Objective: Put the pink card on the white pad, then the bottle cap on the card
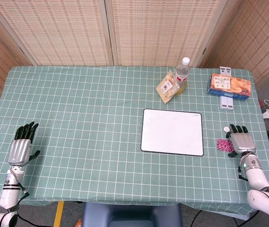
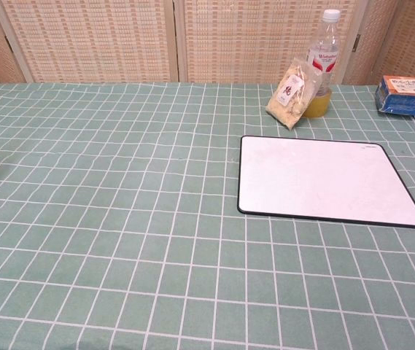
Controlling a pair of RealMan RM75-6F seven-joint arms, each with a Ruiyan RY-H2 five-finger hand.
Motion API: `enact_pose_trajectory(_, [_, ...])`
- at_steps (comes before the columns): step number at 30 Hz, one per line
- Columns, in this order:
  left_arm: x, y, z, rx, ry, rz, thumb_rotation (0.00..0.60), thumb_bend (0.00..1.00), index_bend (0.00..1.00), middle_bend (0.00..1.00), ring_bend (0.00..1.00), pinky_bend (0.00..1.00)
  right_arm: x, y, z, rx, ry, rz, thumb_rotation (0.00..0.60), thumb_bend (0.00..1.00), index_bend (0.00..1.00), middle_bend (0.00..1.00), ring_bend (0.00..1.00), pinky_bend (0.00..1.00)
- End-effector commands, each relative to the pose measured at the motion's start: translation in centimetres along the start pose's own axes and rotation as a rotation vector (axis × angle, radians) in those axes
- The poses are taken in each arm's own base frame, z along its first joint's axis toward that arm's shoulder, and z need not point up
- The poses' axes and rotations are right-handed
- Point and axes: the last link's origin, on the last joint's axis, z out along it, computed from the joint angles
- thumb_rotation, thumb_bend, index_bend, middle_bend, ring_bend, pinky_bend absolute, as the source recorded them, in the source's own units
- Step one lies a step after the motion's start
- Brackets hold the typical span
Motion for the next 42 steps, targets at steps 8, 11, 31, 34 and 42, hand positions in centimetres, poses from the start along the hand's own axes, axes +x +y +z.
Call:
enact_pose_trajectory(8, [0.04,0.00,-0.01,0.000,0.001,-0.001,0.600,0.16,0.00,0.00,0.00,0.00,0.02,-0.08,0.10,0.000,0.002,0.003,0.600,0.00,0.36,0.00,0.00,0.00])
enact_pose_trajectory(11, [0.01,-0.02,-0.04,0.001,-0.001,-0.001,0.600,0.16,0.00,0.00,0.00,0.00,0.01,0.03,0.16,-0.005,0.001,0.002,0.600,0.00,0.36,0.00,0.00,0.00])
enact_pose_trajectory(31, [0.03,-0.03,-0.12,-0.002,-0.006,-0.012,0.600,0.16,0.00,0.00,0.00,0.00,0.04,0.10,0.52,-0.017,-0.011,0.009,0.600,0.00,0.41,0.00,0.00,0.00])
enact_pose_trajectory(34, [0.02,-0.03,-0.15,-0.001,-0.007,-0.013,0.600,0.16,0.00,0.00,0.00,0.00,0.06,0.11,0.55,-0.018,-0.013,0.010,0.600,0.00,0.41,0.00,0.00,0.00])
enact_pose_trajectory(42, [-0.10,-0.04,-0.12,0.000,-0.017,-0.017,0.600,0.16,0.00,0.00,0.00,0.00,-0.02,0.14,0.80,-0.023,-0.025,0.010,0.600,0.00,0.40,0.00,0.00,0.00])
